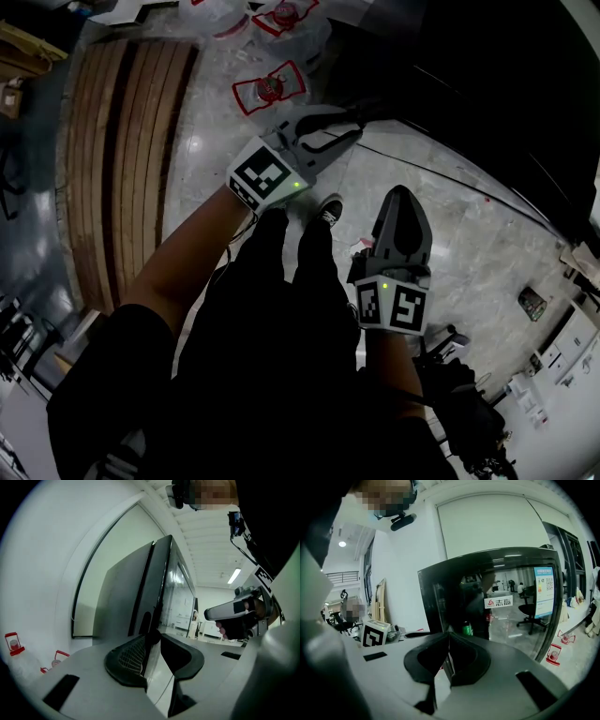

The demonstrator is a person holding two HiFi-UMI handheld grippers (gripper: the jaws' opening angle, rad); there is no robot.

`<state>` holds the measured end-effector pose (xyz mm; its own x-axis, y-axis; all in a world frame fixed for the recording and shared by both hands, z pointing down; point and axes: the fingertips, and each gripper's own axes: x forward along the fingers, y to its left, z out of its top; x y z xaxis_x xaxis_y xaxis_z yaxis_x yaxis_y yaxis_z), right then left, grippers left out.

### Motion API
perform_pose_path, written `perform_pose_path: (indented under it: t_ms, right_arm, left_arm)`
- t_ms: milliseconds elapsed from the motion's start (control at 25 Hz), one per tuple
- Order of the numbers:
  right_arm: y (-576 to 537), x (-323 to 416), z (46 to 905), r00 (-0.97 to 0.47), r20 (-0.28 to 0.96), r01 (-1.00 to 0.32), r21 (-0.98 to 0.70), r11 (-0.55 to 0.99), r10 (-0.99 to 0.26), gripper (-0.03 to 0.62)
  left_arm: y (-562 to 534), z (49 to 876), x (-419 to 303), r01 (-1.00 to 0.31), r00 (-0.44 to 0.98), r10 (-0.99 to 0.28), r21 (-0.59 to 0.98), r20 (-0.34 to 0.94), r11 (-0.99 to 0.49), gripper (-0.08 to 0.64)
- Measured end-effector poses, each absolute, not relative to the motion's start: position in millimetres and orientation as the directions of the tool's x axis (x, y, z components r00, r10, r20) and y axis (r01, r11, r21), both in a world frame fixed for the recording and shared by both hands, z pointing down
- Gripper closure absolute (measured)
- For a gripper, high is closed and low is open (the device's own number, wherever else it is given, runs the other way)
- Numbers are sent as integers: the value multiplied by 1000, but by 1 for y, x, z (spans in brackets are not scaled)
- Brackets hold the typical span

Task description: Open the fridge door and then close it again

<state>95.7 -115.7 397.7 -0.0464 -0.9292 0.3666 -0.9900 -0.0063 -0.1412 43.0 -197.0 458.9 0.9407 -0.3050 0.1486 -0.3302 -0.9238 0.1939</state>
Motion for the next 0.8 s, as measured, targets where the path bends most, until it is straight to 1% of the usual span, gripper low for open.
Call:
perform_pose_path:
  t_ms: [160,680,800]
  right_arm:
    - [-111,98,400,-48,375,-990,-138,-4,-926,575]
    - [-104,102,402,-45,381,-990,-142,-10,-924,576]
    - [-99,100,402,-53,375,-990,-144,-2,-926,576]
  left_arm:
    - [-197,458,42,-322,944,-298,204,140,-925,466]
    - [-197,457,36,-370,928,-347,223,136,-902,479]
    - [-185,457,32,-348,937,-327,224,128,-910,480]
